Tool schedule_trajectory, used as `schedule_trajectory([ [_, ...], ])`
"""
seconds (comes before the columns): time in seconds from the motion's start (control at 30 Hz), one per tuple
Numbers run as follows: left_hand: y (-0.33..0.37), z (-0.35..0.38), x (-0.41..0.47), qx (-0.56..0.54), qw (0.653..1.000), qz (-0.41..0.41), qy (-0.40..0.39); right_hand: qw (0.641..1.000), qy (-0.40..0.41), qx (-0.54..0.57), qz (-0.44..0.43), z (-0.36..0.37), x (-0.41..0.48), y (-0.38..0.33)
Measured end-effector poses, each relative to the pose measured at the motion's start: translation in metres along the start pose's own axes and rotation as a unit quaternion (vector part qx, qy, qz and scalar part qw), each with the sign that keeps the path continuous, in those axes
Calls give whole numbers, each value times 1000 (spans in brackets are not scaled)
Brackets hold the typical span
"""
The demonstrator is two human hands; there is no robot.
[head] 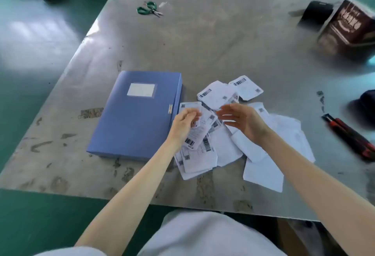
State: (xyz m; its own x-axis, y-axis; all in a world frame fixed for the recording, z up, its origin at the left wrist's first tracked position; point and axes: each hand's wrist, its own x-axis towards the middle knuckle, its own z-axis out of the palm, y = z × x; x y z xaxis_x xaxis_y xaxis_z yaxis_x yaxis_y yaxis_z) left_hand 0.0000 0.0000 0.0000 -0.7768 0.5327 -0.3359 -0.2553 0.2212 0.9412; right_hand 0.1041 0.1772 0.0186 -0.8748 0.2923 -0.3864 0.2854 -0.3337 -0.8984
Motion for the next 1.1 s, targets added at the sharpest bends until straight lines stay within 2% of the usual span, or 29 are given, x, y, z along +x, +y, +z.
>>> schedule_trajectory([
  [0.27, -27, 14, -12, 91, 995, 4, 42, 999, 46, -17, -10, -15, -17, 16],
  [0.4, -39, 17, -21, 104, 993, 25, 52, 991, 121, -41, -30, -25, -25, 22],
  [0.5, -44, 22, -22, 117, 992, 28, 46, 974, 201, -94, -40, -38, -29, 27],
  [0.63, -42, 31, -18, 136, 989, 40, 45, 926, 296, -234, -23, -57, -30, 33],
  [0.8, -35, 44, -12, 162, 985, 57, 21, 870, 289, -396, 54, -66, -29, 44],
  [0.93, -33, 50, -11, 183, 981, 66, -2, 845, 287, -444, 80, -59, -30, 49],
  [1.03, -36, 50, -8, 190, 980, 64, -10, 831, 304, -466, 28, -57, -31, 52],
  [1.1, -36, 52, -7, 190, 979, 68, -13, 860, 302, -411, -26, -59, -33, 49],
])
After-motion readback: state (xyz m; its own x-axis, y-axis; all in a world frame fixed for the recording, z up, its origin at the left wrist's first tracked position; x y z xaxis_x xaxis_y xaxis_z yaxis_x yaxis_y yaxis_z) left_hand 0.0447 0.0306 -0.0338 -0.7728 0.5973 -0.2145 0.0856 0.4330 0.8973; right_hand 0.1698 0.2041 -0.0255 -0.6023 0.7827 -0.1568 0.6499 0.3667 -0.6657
